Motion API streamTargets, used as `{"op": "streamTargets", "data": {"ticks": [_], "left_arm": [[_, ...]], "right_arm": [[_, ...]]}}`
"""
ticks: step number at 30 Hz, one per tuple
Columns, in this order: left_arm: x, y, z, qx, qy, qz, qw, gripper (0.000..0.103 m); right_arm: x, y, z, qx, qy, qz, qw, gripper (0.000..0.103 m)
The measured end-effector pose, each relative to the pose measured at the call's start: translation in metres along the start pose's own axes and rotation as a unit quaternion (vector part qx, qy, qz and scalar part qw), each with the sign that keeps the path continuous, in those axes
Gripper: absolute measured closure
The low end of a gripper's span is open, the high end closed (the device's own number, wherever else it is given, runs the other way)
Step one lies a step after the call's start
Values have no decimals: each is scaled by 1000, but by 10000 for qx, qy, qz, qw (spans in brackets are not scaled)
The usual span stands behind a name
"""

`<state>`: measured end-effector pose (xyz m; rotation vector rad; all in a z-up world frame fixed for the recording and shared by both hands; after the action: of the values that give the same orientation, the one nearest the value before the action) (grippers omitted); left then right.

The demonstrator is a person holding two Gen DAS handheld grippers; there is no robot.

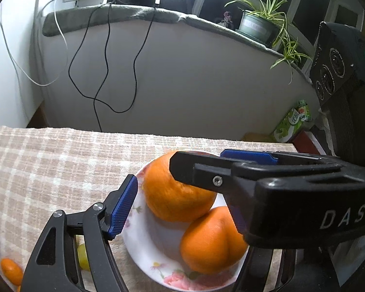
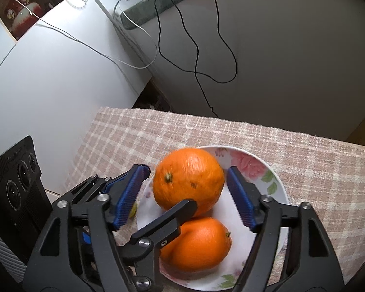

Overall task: Organize fruits
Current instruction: 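Carry the big tangerine with the right gripper into the plate and release, then move the right gripper to the dark plum and close on it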

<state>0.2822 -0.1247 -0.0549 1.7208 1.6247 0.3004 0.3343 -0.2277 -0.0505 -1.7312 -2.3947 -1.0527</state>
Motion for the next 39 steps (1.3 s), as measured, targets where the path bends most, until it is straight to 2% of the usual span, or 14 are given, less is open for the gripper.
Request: {"op": "streamTargets", "data": {"ticks": [15, 25, 32, 39], "left_arm": [[9, -10, -32, -148, 48, 52, 9999, 32], [21, -22, -69, -445, 20, -44, 9990, 32], [34, -38, -96, -604, 64, -41, 9981, 32], [61, -58, -124, -752, 141, -252, 9968, 32]], "right_arm": [[12, -9, -21, -217, -132, -14, 9997, 22], [26, -28, -46, -464, -272, -121, 9985, 22], [33, -44, -62, -677, -161, 18, 9976, 22], [45, -66, -73, -864, -174, -176, 9960, 22]]}}
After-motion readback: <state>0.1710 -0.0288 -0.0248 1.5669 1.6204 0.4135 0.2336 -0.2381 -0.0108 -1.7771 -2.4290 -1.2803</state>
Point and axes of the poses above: each gripper's, at about its wrist camera, not at the fingertips, and z roughly the way its jaws point, x to its left, y to its top, the point moved 2 cm from there along z, roughly the way its jaws point, and after that the axes turned 3 degrees about -z, right-handed, at the moved point
